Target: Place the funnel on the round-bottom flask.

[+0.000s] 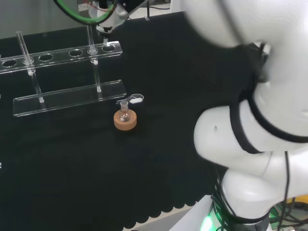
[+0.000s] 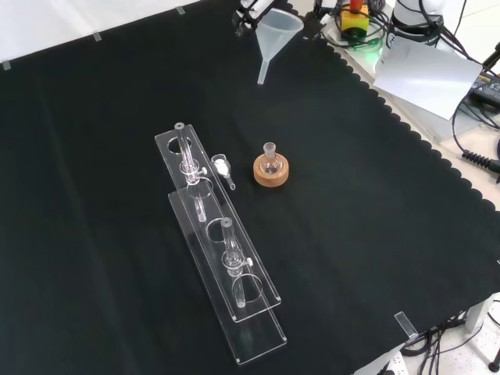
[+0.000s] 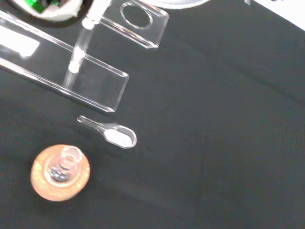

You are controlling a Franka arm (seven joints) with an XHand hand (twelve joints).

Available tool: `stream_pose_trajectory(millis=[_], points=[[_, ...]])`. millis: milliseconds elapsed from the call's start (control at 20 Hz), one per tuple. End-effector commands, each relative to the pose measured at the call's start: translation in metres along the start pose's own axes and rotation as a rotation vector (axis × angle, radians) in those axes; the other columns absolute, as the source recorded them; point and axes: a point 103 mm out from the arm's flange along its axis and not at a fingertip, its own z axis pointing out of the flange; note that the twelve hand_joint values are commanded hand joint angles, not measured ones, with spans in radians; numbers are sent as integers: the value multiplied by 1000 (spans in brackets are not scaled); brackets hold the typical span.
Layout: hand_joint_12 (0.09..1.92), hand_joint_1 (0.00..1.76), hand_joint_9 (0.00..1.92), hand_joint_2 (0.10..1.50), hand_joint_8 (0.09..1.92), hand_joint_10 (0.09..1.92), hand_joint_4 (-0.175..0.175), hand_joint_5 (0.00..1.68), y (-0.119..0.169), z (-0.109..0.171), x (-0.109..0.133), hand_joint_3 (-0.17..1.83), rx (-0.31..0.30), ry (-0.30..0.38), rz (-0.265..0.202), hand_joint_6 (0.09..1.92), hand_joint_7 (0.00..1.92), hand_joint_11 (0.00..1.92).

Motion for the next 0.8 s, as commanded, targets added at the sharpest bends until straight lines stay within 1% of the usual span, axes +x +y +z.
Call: stream_pose_trajectory(millis=[50, 300, 650, 800], points=[[1278, 832, 1002, 767, 668, 433, -31, 496, 37, 101, 40, 643, 244, -107, -12, 530, 566, 638], [1277, 831, 1005, 767, 669, 434, -31, 498, 36, 101, 39, 644, 238, -104, -9, 531, 567, 638], [1276, 831, 1009, 767, 669, 435, -31, 501, 37, 100, 39, 645, 243, -96, -18, 533, 568, 638], [1276, 830, 1010, 767, 669, 435, -29, 505, 40, 102, 46, 646, 252, -98, -26, 535, 569, 638]])
